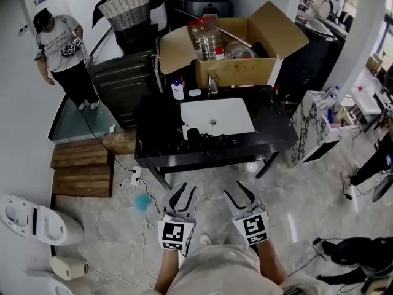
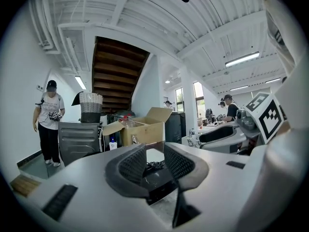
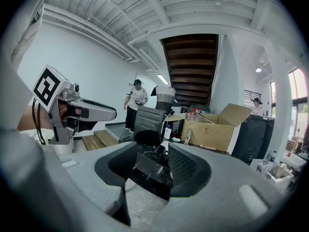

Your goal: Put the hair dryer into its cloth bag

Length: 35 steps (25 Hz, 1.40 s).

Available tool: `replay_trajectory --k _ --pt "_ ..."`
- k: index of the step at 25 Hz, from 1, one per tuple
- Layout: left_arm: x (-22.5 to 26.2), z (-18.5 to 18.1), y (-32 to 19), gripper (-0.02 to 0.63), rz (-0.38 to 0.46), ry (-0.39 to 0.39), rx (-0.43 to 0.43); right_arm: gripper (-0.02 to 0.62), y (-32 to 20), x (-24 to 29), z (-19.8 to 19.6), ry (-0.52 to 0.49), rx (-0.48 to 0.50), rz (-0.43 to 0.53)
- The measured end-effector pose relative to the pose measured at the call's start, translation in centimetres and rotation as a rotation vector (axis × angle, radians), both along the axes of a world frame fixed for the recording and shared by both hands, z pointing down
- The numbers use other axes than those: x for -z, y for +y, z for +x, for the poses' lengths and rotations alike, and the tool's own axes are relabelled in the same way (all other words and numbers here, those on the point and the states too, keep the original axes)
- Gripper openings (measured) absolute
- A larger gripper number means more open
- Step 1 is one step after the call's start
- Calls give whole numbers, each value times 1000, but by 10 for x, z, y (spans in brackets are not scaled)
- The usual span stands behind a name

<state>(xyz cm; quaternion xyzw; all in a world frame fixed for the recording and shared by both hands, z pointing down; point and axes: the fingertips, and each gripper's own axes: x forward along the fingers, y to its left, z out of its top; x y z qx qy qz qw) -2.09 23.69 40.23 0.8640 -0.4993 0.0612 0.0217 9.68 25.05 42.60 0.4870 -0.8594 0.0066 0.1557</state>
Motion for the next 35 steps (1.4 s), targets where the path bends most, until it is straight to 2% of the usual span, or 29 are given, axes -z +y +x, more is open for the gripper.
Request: replay_trajectory --k 8,12,23,35 --pt "-13 -12 -17 114 -33 2 9 204 -13 -7 -8 13 -3 -22" --pt "-9 -11 -28 114 -22 5 8 204 -27 -10 -7 8 -4 -25" --pt "-4 -4 -90 114 12 -18 31 204 -94 -11 -3 -15 33 -5" --pt "-8 19 -159 114 -18 -42 60 204 -168 -9 19 -27 67 -5"
